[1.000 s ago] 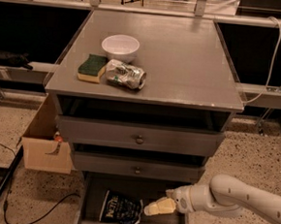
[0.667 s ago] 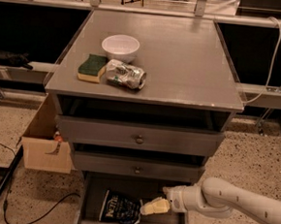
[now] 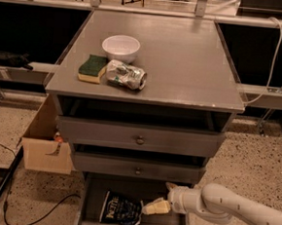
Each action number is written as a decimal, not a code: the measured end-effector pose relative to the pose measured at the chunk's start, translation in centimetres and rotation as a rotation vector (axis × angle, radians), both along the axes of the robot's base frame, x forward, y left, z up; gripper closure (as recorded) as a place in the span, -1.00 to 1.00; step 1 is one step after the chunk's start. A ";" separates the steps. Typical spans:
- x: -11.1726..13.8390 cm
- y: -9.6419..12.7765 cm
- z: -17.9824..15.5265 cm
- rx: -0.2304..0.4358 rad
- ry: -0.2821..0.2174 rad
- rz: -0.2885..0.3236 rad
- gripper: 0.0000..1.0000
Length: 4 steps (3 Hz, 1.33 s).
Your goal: Pick blue chip bag from bottom drawer and place on counter
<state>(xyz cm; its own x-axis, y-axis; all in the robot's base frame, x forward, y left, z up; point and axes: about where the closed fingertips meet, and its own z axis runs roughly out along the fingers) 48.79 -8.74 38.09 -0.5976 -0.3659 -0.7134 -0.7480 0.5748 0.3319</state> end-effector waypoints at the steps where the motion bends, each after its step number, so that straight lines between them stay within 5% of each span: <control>1: 0.0 0.0 0.0 0.000 0.000 0.000 -1.00; 2: 0.0 0.4 -0.1 -0.003 -0.015 0.005 -1.00; 4: 0.2 1.9 -7.2 -0.010 -0.035 0.024 -1.00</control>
Offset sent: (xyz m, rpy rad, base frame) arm 0.0005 0.0040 -0.0010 -0.0100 -0.0355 0.0037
